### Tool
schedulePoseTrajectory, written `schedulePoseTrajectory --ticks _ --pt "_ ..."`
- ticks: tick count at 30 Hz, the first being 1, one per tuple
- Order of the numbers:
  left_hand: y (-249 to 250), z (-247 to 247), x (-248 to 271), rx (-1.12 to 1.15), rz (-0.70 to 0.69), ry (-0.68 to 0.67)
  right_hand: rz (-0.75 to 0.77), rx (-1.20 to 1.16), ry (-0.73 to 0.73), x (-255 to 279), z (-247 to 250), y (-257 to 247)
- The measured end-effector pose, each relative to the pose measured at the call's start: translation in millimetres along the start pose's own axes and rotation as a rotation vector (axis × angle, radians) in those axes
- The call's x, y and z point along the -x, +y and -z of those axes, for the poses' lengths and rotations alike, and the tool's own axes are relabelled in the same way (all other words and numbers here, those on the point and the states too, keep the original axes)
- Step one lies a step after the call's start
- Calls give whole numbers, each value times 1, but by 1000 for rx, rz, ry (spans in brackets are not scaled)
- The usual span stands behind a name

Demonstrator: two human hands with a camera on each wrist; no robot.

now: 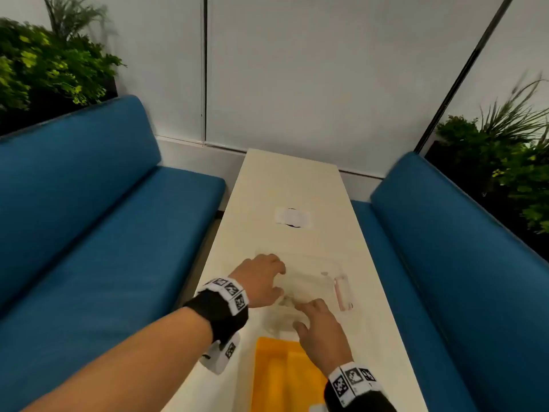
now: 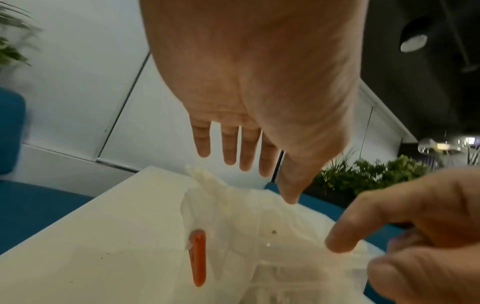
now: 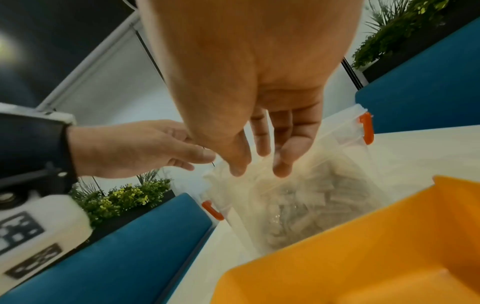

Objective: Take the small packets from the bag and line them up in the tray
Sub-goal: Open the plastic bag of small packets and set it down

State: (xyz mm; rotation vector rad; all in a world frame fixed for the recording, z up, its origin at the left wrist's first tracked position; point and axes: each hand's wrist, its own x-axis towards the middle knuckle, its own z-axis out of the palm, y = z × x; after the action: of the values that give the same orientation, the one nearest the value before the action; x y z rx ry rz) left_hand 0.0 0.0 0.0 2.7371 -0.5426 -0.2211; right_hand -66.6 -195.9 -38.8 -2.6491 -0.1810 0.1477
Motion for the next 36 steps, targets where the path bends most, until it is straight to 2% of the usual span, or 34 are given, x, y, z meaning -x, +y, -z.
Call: schedulePoseTrajectory --ticks 3,10,13,19,22,25,28,32,34,36 --pt "7 -13 -20 -191 -1 -122 -47 65 24 -7 -3 0" --pt "14 -26 -49 -388 129 -260 -94 165 -1 -24 -6 7" --pt "13 -19 -52 -339 95 -178 -96 153 0 -34 -5 9" --pt "6 59 -36 -86 24 218 -120 99 29 -64 0 26" --pt "-3 93 -9 -55 80 377 -165 7 51 -80 9 40" --pt "-15 104 17 -4 183 501 -166 15 67 -95 22 52" --pt "-36 86 34 15 298 492 -149 68 37 -105 30 61" --pt "-61 29 48 16 409 359 -176 39 43 -109 34 66" --pt "-69 -2 55 53 433 306 -168 75 84 -103 35 60" --pt "-77 -27 64 156 433 317 -97 75 189 -92 33 45"
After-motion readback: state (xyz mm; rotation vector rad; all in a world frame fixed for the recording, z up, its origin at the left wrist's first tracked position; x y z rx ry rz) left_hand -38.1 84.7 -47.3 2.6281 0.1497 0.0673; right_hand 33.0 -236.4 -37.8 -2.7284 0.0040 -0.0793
